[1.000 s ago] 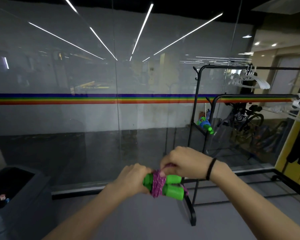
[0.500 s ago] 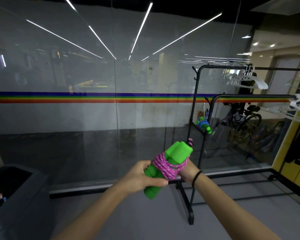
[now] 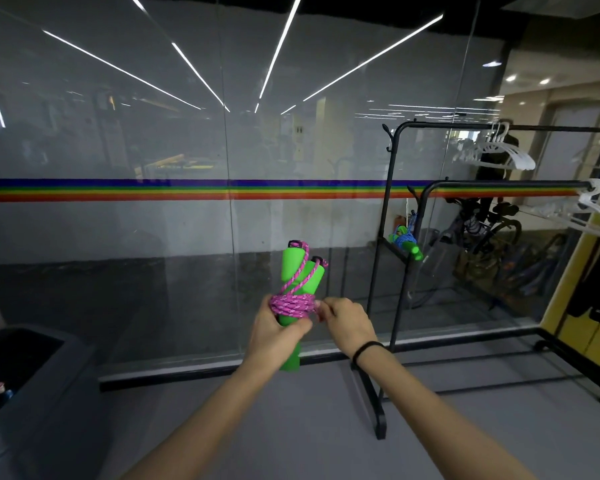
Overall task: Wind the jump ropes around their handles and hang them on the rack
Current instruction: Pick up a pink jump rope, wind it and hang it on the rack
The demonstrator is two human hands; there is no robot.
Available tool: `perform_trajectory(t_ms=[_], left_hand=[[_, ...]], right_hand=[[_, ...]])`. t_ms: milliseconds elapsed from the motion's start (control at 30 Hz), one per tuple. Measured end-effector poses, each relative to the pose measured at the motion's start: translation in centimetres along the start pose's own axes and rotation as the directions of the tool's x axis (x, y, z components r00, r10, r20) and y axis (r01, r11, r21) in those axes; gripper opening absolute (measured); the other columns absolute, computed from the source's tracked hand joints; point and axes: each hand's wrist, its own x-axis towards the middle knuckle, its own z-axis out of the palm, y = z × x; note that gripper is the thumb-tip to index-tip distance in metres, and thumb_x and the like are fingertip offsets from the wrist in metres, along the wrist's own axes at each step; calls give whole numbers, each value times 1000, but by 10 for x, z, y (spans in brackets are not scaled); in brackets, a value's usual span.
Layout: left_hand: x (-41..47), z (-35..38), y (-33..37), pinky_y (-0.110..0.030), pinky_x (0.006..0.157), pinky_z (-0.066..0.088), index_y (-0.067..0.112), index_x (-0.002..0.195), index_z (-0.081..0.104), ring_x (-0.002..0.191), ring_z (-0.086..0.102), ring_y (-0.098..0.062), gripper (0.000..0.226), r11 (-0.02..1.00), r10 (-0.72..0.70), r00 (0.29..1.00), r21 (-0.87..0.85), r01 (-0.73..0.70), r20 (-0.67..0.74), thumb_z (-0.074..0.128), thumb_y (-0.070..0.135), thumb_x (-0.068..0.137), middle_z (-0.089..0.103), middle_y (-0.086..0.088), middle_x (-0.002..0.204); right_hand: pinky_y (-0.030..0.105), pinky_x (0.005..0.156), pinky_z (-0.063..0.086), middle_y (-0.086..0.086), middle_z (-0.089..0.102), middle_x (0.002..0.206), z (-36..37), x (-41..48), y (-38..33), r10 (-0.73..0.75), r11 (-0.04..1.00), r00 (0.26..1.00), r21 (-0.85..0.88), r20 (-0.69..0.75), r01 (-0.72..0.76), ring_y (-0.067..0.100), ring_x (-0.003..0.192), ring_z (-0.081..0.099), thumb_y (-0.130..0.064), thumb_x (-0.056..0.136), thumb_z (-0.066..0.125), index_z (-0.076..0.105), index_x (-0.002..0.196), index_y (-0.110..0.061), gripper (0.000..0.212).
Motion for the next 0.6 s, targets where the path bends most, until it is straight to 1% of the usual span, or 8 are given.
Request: perform_trajectory(t_ms=[67, 100, 233, 333, 400, 500, 567, 600], left_hand=[[3, -4, -1, -32, 67, 47, 14, 93, 57, 67, 57, -19, 45, 996, -52, 998, -76, 50, -26, 67, 18, 49, 63, -7, 79], [4, -7, -1, -34, 66, 48, 13, 93, 58, 65, 57, -21, 47, 991, -75, 997, -109, 71, -30, 65, 16, 47, 63, -9, 77], [6, -27, -5, -23, 46, 42, 5, 90, 57, 47, 50, -18, 36, 968, -137, 990, -209, 140, 28, 63, -2, 55, 57, -9, 60], [2, -36, -9, -23, 45, 43, 4, 88, 57, 42, 49, -16, 42, 961, -132, 990, -237, 142, 58, 60, 4, 46, 57, -11, 61], [1, -36, -9, -25, 47, 43, 4, 88, 57, 43, 50, -16, 41, 961, -129, 989, -236, 142, 69, 62, 3, 48, 58, -11, 61], [0, -37, -1, -23, 43, 42, 5, 84, 56, 42, 50, -15, 31, 951, -147, 984, -258, 169, 103, 65, 1, 55, 58, -5, 53], [1, -37, 6, -24, 46, 43, 8, 83, 57, 46, 52, -15, 30, 960, -128, 983, -232, 157, 134, 68, 4, 55, 59, -4, 57], [0, -37, 9, -24, 48, 43, 10, 84, 57, 49, 53, -15, 32, 968, -114, 982, -205, 144, 149, 69, 7, 54, 60, -5, 60]], right_hand=[[33, 69, 44, 14, 67, 81, -2, 3, 5, -14, 1000, 1000, -8, -22, 14, 31, 82, 61, -40, 94, 42, 42, 54, -26, 42], [33, 69, 44, 13, 67, 80, -6, 2, 7, -15, 1000, 999, -9, -36, 15, 31, 82, 61, -40, 94, 43, 44, 55, -25, 41], [33, 66, 46, 12, 65, 74, -16, 2, 19, -14, 1000, 994, -11, -109, 13, 30, 75, 60, -40, 94, 42, 55, 68, -18, 37], [34, 67, 49, 5, 61, 66, -16, 3, 24, -10, 999, 995, 33, -95, 14, 25, 68, 59, -39, 95, 41, 49, 61, -22, 39], [29, 63, 45, -3, 55, 58, -16, 2, 24, -8, 997, 996, 71, -88, 14, 17, 59, 54, -37, 94, 44, 48, 57, -25, 39], [21, 57, 37, -4, 52, 53, -22, -3, 19, -17, 985, 989, 166, -144, 41, 9, 52, 47, -32, 92, 52, 58, 60, -20, 34], [14, 53, 35, -6, 53, 54, -31, -9, 13, -86, 977, 970, 171, -227, 127, 5, 52, 49, -26, 89, 57, 61, 65, -18, 26], [14, 54, 37, -6, 58, 58, -36, -13, 9, -130, 966, 950, 180, -283, 186, 7, 57, 54, -24, 88, 59, 62, 68, -17, 21]])
